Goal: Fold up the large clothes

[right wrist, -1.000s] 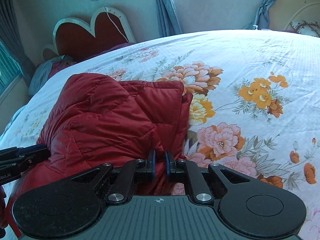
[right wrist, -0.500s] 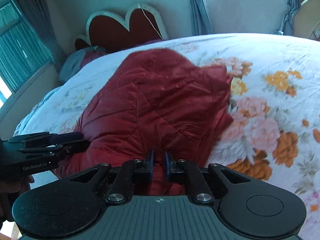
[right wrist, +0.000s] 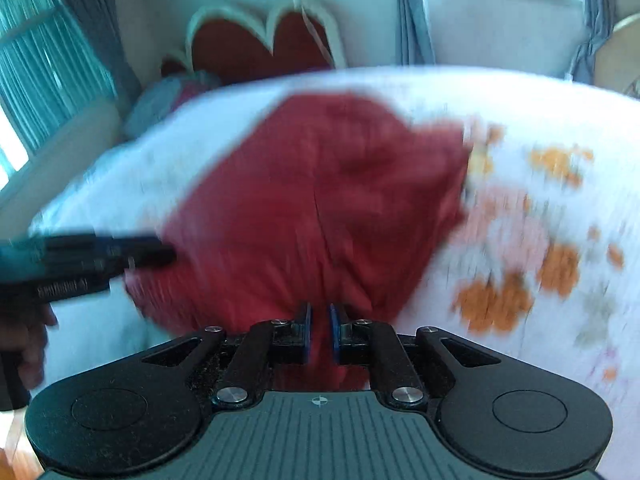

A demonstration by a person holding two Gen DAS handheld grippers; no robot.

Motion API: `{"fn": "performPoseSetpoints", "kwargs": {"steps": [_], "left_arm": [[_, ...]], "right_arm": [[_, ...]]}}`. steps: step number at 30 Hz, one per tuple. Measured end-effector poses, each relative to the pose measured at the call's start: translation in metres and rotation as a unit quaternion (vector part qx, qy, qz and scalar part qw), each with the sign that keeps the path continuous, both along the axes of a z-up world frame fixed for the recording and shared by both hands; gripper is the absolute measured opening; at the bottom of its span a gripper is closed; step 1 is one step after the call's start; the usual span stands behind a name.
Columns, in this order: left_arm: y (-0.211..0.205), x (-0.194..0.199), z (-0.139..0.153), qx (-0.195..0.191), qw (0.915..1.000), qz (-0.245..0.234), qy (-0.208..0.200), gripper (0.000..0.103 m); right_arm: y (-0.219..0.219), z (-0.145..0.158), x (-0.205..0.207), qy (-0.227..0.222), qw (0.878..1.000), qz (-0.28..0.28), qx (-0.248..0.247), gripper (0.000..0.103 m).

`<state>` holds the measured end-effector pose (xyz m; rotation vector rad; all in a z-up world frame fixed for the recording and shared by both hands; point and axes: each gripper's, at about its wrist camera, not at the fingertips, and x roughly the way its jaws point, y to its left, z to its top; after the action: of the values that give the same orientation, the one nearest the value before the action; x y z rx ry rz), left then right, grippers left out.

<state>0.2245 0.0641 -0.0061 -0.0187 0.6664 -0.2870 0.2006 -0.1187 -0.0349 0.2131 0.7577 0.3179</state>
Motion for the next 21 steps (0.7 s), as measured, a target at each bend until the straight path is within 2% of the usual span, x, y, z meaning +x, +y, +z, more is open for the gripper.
{"fn": "performPoseSetpoints", "kwargs": {"steps": [2, 4, 7, 9, 11, 15, 18, 21], "left_arm": [[0.001, 0.013, 0.011, -0.005, 0.9998, 0.004, -0.019, 0.031], [0.002, 0.036, 0.019, -0.015, 0.9993, 0.005, -0.033, 0.031], [0.000, 0.081, 0.026, -0.028, 0.9986, 0.000, -0.045, 0.031], [-0.006, 0.114, 0.027, -0.025, 0.9987, -0.013, -0.042, 0.031], [-0.016, 0.144, 0.023, -0.010, 0.9990, -0.027, -0.034, 0.033], [-0.025, 0.191, -0.005, -0.018, 0.9988, -0.046, 0.006, 0.033], [-0.013, 0.206, -0.029, -0.010, 0.9993, -0.031, 0.020, 0.036], [0.010, 0.199, -0.033, -0.004, 0.9997, -0.020, 0.014, 0.036]], "right_arm": [[-0.007, 0.019, 0.013, -0.036, 0.999, -0.019, 0.003, 0.009], [-0.010, 0.033, 0.039, -0.055, 0.998, -0.038, 0.004, 0.010], [-0.007, 0.044, 0.089, -0.065, 0.997, -0.048, -0.007, 0.010], [-0.002, 0.043, 0.123, -0.048, 0.998, -0.051, -0.001, 0.009], [0.004, 0.037, 0.157, -0.030, 0.998, -0.049, -0.003, 0.009], [0.018, 0.015, 0.195, -0.003, 0.999, -0.031, -0.024, 0.010], [0.012, -0.012, 0.195, 0.023, 0.998, -0.040, -0.051, 0.009], [-0.018, -0.030, 0.181, 0.032, 0.995, -0.079, -0.047, 0.009]]}}
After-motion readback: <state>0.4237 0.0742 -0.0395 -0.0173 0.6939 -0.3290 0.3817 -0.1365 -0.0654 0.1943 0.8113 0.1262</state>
